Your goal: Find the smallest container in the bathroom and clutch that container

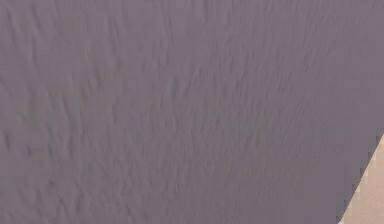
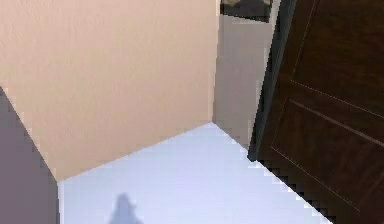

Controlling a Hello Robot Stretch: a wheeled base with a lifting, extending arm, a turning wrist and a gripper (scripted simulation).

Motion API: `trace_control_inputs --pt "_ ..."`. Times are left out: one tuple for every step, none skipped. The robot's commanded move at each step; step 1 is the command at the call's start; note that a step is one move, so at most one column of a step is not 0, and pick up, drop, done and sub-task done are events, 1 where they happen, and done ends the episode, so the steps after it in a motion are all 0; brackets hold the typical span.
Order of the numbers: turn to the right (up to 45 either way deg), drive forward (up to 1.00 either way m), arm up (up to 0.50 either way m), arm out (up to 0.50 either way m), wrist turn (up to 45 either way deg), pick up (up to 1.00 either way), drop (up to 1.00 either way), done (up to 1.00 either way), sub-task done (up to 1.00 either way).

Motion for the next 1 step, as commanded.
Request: trace_control_inputs --pt "45.0 0.00 0.00 0.00 0.0 0.00 0.00 0.00 0.00"
